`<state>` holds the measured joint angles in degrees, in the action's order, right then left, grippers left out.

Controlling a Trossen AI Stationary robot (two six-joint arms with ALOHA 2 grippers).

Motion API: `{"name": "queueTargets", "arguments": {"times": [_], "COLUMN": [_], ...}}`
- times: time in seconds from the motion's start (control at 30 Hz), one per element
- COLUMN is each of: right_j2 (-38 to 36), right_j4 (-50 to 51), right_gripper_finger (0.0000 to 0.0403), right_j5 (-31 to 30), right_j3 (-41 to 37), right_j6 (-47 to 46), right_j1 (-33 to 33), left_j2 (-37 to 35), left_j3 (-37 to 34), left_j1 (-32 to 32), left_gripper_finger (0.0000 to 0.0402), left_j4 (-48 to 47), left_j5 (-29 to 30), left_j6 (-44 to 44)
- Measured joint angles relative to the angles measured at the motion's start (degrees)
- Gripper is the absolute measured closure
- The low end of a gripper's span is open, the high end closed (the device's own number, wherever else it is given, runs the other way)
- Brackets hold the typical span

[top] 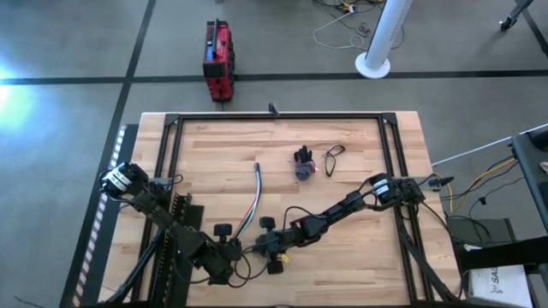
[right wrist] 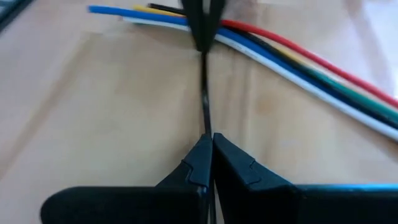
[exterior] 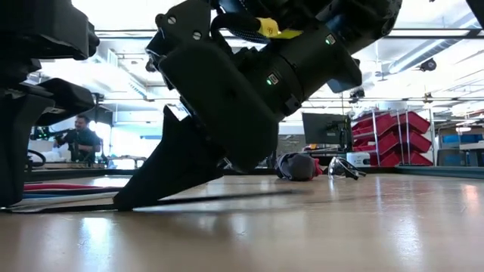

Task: Ziptie cables
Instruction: Wrap the cable wires together using a black zip tie

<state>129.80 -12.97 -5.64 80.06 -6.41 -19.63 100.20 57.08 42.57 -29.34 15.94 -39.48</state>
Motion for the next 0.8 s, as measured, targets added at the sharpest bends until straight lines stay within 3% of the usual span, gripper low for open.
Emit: {"name": "queueTargets", "arguments": {"times": [0.37,0.5,0.8], "right_j2": [-3.8,-3.9,1.0], "right_j4": [5.6,5.7,-4.8], "right_gripper_finger": [0.0403,0.0402,0.0388], "right_j5": [0.0,2.7,2.1], "right_j3": [-0.1,-0.1,0.1], "right_j6": [0.5,0.5,-2.1], "right_j1": [-0.2,-0.4,-0.4], "left_j2": [0.0,0.0,0.0], "left_j3": [0.0,0.0,0.0], "left_j1": [-0.1,-0.1,-0.4], "left_gripper_finger": [0.0401,0.0401,0.0401], "left_j4": [-0.1,0.0,0.3], "left_j5": [0.0,0.0,0.0], "left_j6": [0.0,0.0,0.2]}}
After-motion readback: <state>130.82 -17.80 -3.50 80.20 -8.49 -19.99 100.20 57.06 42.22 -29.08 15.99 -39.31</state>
